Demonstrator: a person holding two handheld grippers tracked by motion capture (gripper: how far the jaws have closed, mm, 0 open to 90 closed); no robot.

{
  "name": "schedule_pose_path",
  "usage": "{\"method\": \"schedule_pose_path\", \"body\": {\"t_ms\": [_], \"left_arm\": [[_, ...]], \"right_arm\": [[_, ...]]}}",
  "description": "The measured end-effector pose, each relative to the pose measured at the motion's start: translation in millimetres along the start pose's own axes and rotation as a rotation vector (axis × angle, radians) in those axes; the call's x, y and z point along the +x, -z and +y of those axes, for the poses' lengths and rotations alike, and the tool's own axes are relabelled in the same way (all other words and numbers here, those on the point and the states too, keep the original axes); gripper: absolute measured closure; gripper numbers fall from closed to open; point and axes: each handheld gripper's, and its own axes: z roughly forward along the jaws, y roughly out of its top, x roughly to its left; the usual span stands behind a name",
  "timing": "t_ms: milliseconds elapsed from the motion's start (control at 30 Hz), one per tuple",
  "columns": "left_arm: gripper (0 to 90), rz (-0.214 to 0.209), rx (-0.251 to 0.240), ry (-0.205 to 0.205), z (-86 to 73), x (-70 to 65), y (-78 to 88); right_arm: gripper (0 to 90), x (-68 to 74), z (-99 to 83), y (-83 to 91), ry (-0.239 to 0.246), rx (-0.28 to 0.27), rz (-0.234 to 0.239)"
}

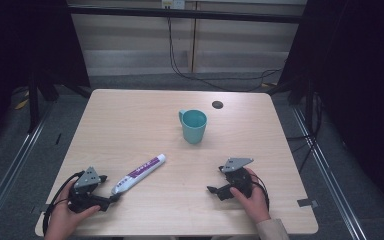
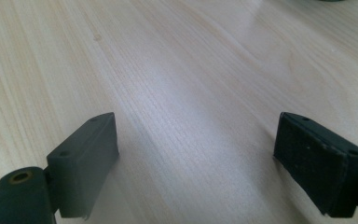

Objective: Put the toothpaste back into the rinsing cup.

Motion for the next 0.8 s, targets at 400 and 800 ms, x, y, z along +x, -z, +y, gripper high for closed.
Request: {"method": "schedule_pose_path", "body": {"t_ms": [400, 800], "left_arm": [[15.8, 0.007, -0.001, 0.009, -0.3, 0.1, 2.0], [21.6, -0.027, 0.099, 0.031, 13.5, -3.4, 3.2]], "right_arm": [[12.8, 0.0, 0.0, 0.1, 0.000, 0.000, 0.000], [12.8, 0.0, 0.0, 0.1, 0.000, 0.001, -0.001]]}}
